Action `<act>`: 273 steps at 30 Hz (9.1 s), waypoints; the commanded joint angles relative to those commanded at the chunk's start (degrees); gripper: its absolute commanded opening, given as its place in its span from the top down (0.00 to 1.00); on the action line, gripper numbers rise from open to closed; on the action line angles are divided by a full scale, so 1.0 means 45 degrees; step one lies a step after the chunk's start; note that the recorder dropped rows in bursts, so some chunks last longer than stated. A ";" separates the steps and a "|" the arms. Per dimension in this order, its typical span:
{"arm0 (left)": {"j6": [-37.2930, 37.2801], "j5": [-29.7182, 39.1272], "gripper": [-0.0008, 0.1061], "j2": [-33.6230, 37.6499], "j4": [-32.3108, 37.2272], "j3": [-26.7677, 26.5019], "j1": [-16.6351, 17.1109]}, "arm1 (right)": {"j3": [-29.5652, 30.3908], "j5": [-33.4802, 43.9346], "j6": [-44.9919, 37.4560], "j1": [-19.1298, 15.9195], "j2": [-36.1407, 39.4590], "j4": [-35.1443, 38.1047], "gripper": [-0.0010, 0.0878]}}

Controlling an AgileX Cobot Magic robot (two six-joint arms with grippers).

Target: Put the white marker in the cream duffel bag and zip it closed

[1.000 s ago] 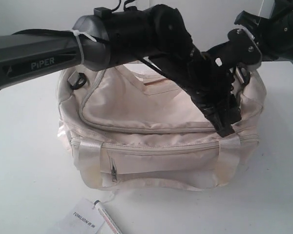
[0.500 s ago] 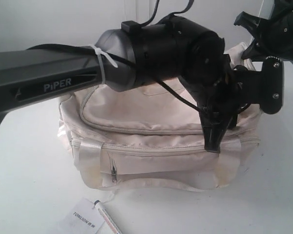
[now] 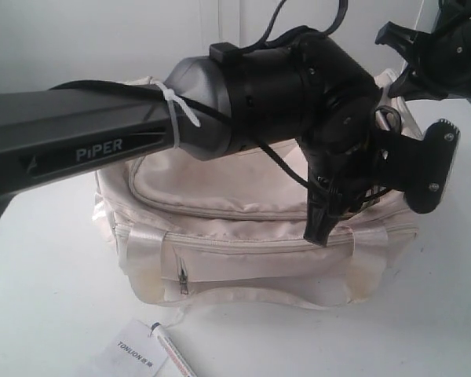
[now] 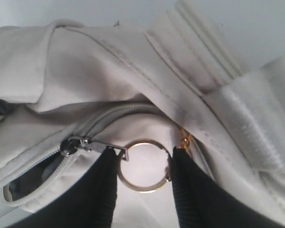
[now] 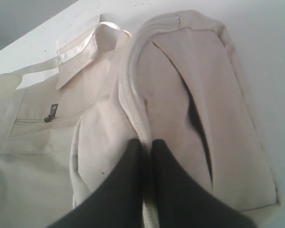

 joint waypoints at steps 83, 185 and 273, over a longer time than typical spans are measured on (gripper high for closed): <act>-0.0076 -0.4481 0.99 -0.1625 0.0392 -0.0021 0.0747 | -0.1304 0.4814 -0.3300 -0.0020 0.1298 0.3571 0.42; -0.3081 0.3601 0.99 -0.0709 -0.3859 0.0002 0.1083 | -0.1304 0.4233 -0.3882 -0.0514 0.1995 0.6612 0.99; -0.7576 -0.3876 0.45 -0.1286 -1.6908 0.5763 0.3467 | -0.1304 0.4277 -0.3913 -0.0514 0.1995 0.6387 0.99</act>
